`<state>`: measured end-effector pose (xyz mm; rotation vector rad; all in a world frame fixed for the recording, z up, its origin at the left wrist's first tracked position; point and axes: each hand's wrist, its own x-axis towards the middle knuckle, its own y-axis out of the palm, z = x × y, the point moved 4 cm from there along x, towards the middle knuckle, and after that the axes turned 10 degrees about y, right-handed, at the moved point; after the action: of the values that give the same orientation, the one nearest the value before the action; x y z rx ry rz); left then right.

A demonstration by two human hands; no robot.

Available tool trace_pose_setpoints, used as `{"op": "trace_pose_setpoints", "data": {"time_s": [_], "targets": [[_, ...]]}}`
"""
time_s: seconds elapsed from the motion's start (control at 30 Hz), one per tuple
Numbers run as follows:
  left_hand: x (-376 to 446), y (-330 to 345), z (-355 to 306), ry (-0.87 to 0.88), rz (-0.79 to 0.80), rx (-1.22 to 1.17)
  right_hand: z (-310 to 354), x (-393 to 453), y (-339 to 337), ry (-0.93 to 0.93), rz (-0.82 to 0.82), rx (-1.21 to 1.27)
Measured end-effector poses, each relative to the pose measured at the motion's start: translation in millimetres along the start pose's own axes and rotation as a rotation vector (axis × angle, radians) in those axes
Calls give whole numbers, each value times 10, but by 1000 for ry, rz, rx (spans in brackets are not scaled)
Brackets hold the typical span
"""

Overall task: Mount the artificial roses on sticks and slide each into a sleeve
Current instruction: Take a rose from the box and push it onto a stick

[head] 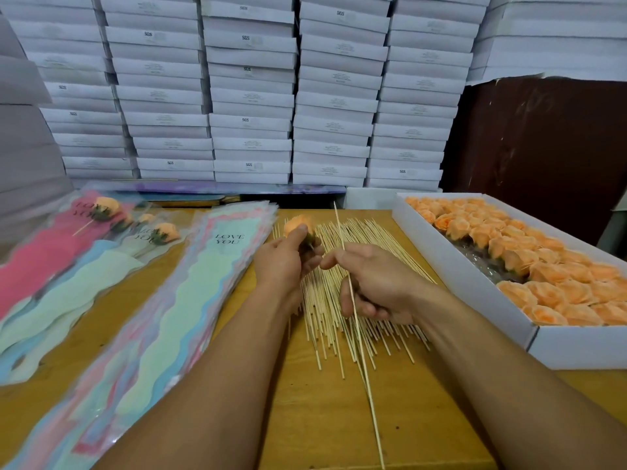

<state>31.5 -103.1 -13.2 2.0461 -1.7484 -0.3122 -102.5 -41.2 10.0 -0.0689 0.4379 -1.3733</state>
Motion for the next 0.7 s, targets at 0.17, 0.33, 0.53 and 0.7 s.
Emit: {"op": "trace_pose_setpoints", "data": {"time_s": [0.17, 0.33, 0.53, 0.7], "targets": [[-38, 52, -36, -132, 63, -244, 37, -35, 27, -14, 53, 46], [-33, 63, -42, -173, 68, -336, 23, -81, 25, -15, 71, -21], [-67, 80, -34, -252, 109, -422, 39, -89, 20, -57, 57, -115], [-71, 107, -54, -259, 129, -462, 16, -72, 60, -39, 84, -109]]}}
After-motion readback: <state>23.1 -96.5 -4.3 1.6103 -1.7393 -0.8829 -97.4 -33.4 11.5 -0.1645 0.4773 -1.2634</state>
